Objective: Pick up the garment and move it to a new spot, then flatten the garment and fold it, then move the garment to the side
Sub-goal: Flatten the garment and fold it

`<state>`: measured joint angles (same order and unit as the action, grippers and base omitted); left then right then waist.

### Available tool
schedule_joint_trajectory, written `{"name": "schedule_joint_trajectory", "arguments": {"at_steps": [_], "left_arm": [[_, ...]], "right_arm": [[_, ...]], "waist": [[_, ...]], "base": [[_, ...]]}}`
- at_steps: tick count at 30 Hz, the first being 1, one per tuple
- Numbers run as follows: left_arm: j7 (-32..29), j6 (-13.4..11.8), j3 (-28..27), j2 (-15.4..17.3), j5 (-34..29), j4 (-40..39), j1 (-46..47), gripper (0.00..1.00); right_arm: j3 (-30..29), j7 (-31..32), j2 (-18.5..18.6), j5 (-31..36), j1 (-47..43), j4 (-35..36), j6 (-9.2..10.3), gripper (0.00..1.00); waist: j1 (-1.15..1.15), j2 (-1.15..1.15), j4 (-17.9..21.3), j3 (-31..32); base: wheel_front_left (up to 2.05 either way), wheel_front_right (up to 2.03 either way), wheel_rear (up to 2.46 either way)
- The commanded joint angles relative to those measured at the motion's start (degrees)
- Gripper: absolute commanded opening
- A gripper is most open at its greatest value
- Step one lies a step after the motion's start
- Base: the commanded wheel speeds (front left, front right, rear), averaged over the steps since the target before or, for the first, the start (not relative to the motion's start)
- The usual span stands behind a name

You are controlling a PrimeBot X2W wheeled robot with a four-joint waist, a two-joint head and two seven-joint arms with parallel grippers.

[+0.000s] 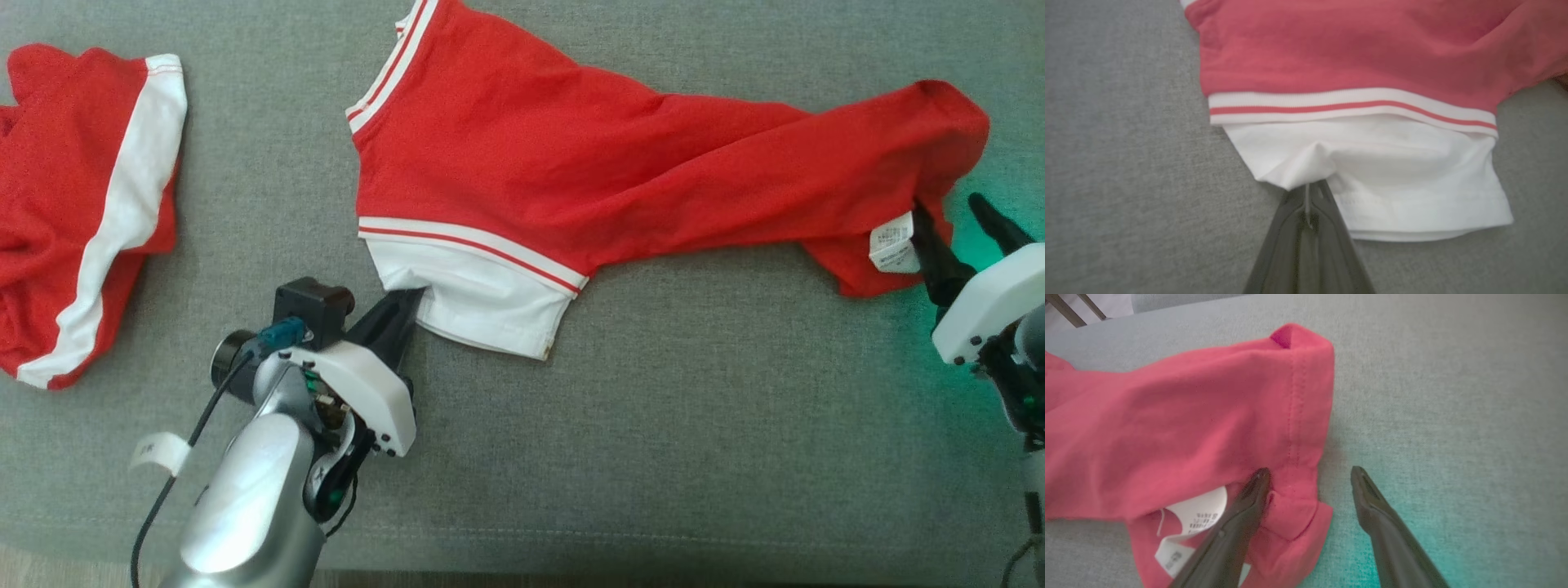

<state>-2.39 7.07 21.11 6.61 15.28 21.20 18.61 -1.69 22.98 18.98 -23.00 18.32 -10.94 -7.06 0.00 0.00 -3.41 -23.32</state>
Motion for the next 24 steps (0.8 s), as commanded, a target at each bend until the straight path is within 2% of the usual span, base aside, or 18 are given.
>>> {"name": "schedule_joint_trajectory", "arguments": {"at_steps": [1,6,7,8,10,17,24], "left_arm": [[-0.7,-0.4,-1.2,0.7,-0.5,1.6,0.6,0.0],[0.2,-0.5,-0.7,0.5,-0.4,2.7,1.6,0.0],[0.3,-0.5,-0.6,0.5,-0.4,2.8,1.8,0.0],[0.4,-0.5,-0.6,0.5,-0.4,2.9,1.9,0.0],[0.6,-0.5,-0.5,0.6,-0.3,3.1,2.2,0.0],[2.7,-1.0,-0.7,1.0,-0.1,3.5,2.3,0.0],[8.8,-3.2,-2.6,2.0,-0.4,-0.3,2.1,0.0]], "right_arm": [[1.2,1.1,1.8,-1.0,0.6,1.6,-0.43,1.0],[2.7,3.9,2.5,-3.8,1.4,0.8,-0.43,1.0],[2.9,4.1,2.5,-4.1,1.5,0.6,-0.43,0.76],[3.2,4.5,2.5,-4.6,1.6,0.2,-0.43,0.46],[3.6,4.5,2.5,-5.2,1.9,-0.1,-0.43,0.0],[3.7,1.1,2.7,-6.3,1.3,0.0,-0.43,0.0],[1.4,-6.4,2.3,-4.3,-2.6,5.2,-0.43,0.0]], "waist": [[0.0,0.0,-0.2,-0.2],[0.0,0.0,-0.2,-0.9],[0.0,0.0,-0.2,-1.0],[0.0,0.0,-0.2,-1.1],[0.0,0.0,-0.2,-1.2],[0.0,0.0,0.0,0.0],[0.0,0.0,0.3,2.9]], "base": [[0.0,0.0,0.0],[0.0,0.0,0.0],[0.0,0.0,0.0],[0.0,0.0,0.0],[0.0,0.0,0.0],[0.0,0.0,0.0],[0.0,0.0,0.0]]}}
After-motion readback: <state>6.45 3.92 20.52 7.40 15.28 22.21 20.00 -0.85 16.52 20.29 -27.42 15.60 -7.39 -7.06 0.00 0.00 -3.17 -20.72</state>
